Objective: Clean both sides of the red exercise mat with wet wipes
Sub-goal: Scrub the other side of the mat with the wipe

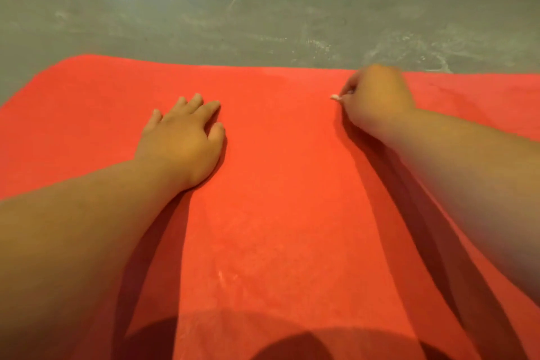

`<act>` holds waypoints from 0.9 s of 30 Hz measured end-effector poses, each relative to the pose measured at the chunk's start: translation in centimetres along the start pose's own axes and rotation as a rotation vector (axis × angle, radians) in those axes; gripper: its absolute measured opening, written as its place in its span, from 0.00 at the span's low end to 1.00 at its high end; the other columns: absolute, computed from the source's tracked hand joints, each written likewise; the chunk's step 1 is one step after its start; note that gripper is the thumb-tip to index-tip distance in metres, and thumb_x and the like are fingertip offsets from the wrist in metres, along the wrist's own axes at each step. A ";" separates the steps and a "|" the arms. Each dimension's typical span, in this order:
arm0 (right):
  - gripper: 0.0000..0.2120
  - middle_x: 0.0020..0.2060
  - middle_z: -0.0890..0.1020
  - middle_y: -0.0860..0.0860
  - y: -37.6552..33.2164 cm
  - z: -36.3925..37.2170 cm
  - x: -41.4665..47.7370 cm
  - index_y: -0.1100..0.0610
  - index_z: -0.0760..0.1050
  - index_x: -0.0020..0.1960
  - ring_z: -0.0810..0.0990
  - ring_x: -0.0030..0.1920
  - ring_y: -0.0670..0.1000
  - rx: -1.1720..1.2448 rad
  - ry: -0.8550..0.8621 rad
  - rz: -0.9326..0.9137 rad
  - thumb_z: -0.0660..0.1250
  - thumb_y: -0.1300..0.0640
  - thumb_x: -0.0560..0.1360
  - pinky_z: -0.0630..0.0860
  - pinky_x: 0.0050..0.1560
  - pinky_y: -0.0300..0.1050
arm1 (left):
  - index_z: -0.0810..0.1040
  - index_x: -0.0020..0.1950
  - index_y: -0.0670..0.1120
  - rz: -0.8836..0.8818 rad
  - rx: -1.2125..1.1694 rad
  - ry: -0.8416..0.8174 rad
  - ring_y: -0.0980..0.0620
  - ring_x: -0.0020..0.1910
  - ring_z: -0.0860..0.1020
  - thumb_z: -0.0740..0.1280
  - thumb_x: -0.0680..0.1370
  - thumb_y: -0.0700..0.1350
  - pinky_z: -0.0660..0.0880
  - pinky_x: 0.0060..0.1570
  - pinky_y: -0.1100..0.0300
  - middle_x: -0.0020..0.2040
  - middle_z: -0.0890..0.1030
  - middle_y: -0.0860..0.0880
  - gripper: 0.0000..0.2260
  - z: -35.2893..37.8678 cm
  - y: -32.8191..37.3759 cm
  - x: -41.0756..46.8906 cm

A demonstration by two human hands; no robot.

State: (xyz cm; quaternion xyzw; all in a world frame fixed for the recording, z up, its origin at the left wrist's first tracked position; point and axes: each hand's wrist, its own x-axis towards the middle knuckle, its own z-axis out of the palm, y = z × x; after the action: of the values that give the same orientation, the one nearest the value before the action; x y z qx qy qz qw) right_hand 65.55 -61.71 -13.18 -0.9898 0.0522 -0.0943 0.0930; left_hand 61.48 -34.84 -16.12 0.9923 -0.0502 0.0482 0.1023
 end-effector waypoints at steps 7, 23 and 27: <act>0.11 0.49 0.84 0.56 -10.5 3.0 -3.0 0.56 0.83 0.51 0.80 0.52 0.57 0.183 -0.059 -0.429 0.64 0.57 0.74 0.76 0.52 0.46 | 0.63 0.75 0.53 -0.045 -0.073 0.016 0.52 0.77 0.55 0.56 0.81 0.53 0.50 0.74 0.47 0.78 0.59 0.51 0.22 0.0 -0.3 0.2; 0.10 0.51 0.82 0.59 -9.8 3.8 2.5 0.58 0.81 0.54 0.79 0.53 0.60 0.112 0.005 -0.235 0.64 0.60 0.75 0.76 0.52 0.48 | 0.69 0.72 0.53 -0.052 -0.154 0.067 0.53 0.76 0.59 0.57 0.80 0.47 0.52 0.75 0.49 0.76 0.63 0.52 0.20 -0.3 -0.4 0.2; 0.09 0.48 0.83 0.59 -7.6 3.4 3.2 0.58 0.82 0.51 0.80 0.50 0.60 0.132 0.024 -0.162 0.68 0.55 0.75 0.76 0.49 0.47 | 0.72 0.69 0.51 -0.055 -0.129 0.110 0.47 0.70 0.68 0.55 0.78 0.49 0.61 0.71 0.49 0.72 0.70 0.49 0.20 -0.6 0.0 0.0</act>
State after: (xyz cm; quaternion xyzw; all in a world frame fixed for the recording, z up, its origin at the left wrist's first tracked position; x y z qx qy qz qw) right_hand 70.00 -54.06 -14.41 -0.9813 -0.0332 -0.1167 0.1497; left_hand 61.44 -34.70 -15.52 0.9806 -0.0202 0.0962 0.1698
